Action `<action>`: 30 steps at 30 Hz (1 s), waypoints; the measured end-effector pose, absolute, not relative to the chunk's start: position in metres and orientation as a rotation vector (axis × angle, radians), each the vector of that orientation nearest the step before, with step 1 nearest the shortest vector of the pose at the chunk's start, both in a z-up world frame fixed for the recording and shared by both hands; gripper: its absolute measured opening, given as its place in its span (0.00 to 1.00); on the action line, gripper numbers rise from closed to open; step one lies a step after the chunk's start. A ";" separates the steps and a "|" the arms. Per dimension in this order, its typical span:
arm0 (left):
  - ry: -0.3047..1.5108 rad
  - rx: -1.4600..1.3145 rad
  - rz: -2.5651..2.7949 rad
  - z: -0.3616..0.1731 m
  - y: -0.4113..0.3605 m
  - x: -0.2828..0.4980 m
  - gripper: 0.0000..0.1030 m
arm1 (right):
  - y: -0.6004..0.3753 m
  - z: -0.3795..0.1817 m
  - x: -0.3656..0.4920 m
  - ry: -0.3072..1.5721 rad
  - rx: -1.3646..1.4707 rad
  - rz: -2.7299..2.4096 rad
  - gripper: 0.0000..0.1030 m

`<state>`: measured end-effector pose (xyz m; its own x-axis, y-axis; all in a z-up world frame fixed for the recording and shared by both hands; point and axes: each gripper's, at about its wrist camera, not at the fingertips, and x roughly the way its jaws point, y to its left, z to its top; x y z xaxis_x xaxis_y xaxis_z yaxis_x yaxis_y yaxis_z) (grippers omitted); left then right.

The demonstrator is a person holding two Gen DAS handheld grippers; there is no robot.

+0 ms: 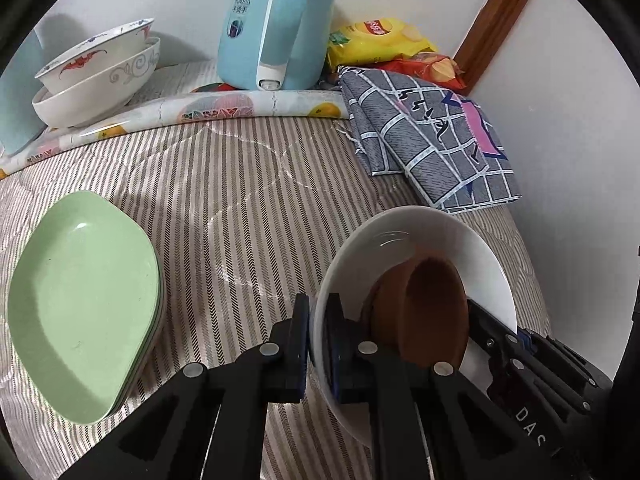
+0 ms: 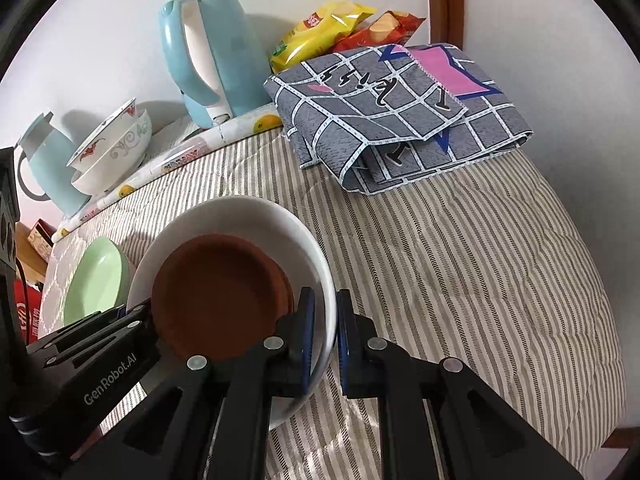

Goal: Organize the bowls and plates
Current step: 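Lift the white bowl with both grippers and carry it over the green plate stack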

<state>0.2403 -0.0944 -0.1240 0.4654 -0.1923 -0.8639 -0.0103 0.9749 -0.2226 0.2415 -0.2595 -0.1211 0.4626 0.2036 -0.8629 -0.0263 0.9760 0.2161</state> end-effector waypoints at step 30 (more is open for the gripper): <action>0.992 -0.194 -0.125 -0.072 -0.084 0.211 0.08 | -0.256 -0.071 0.212 0.994 0.213 0.141 0.10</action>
